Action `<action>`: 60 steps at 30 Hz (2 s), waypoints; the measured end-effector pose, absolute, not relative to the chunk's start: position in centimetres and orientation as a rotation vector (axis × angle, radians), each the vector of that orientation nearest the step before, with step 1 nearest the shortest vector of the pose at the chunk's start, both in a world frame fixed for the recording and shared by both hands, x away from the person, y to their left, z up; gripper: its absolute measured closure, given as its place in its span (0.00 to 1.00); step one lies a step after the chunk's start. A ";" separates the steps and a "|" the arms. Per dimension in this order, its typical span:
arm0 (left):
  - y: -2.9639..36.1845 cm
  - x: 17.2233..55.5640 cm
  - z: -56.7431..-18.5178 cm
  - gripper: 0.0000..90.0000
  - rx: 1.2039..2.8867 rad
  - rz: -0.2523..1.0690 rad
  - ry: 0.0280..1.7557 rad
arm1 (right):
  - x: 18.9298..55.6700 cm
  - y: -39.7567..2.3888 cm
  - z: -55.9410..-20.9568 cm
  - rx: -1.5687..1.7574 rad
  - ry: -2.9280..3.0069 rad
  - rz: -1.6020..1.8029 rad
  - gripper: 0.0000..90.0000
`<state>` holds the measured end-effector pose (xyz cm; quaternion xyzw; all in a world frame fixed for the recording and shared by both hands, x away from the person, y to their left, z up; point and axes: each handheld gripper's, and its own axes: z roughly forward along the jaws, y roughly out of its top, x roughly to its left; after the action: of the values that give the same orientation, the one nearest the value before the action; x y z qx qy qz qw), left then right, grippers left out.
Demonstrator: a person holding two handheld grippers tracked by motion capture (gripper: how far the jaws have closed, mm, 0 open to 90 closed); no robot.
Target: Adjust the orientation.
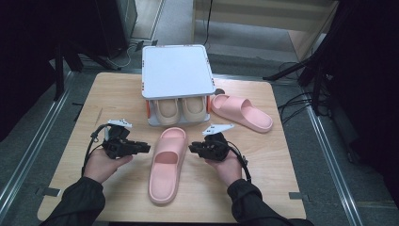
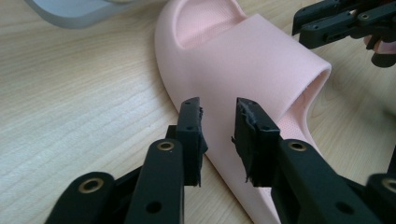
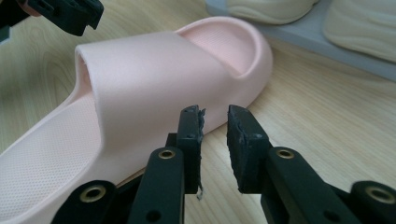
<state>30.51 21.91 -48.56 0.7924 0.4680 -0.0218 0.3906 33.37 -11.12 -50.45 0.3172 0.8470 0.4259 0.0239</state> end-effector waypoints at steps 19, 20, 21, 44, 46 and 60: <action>21.7 31.4 -48.3 0.65 2.047 -0.115 1.155 | 35.5 -17.8 -48.4 1.088 2.469 1.353 0.77; 21.7 31.4 -48.3 0.65 2.049 -0.118 1.152 | 35.6 -18.1 -48.4 1.099 2.460 1.345 0.77; 21.7 31.4 -48.3 0.64 2.048 -0.122 1.153 | 35.8 -18.5 -48.4 1.108 2.453 1.347 0.76; 21.7 30.9 -48.4 0.56 2.044 -0.141 1.158 | 41.8 -27.3 -48.7 1.327 2.321 1.330 0.65; 21.7 30.7 -48.4 0.55 2.042 -0.139 1.160 | 42.3 -27.6 -48.9 1.338 2.321 1.320 0.65; 22.6 29.5 -48.6 0.54 2.026 -0.135 1.192 | 45.5 -26.8 -50.3 1.360 2.339 1.238 0.58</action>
<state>29.53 22.61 -48.63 0.7947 0.4675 -0.0529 0.3835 45.53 -26.78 -50.27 0.4556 0.7834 0.4145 0.0831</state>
